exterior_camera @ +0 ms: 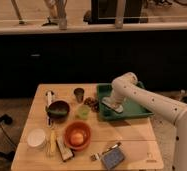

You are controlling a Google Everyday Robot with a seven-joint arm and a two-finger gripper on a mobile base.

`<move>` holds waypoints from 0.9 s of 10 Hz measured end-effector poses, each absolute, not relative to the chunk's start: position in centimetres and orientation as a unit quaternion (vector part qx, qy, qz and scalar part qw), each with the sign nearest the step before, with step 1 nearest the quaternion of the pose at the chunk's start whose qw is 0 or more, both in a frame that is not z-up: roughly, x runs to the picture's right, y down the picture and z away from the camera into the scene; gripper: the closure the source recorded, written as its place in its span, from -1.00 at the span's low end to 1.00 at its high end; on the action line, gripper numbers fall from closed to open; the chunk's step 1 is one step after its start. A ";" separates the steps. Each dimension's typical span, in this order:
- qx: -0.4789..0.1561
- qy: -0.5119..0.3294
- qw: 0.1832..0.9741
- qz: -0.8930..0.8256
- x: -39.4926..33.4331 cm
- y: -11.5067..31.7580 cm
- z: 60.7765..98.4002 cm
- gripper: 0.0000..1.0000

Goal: Place towel in table surface

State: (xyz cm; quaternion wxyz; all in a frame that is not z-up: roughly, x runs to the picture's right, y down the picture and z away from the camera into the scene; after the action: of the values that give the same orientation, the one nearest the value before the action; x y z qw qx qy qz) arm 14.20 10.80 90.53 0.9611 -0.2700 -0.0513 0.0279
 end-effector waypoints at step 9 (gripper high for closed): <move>-0.306 -0.046 0.950 0.046 15.3 10.9 93.5 -0.60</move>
State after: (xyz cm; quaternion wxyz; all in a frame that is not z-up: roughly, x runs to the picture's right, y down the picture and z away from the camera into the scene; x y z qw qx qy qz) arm 15.27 10.94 93.46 0.9498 -0.3060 -0.0462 0.0465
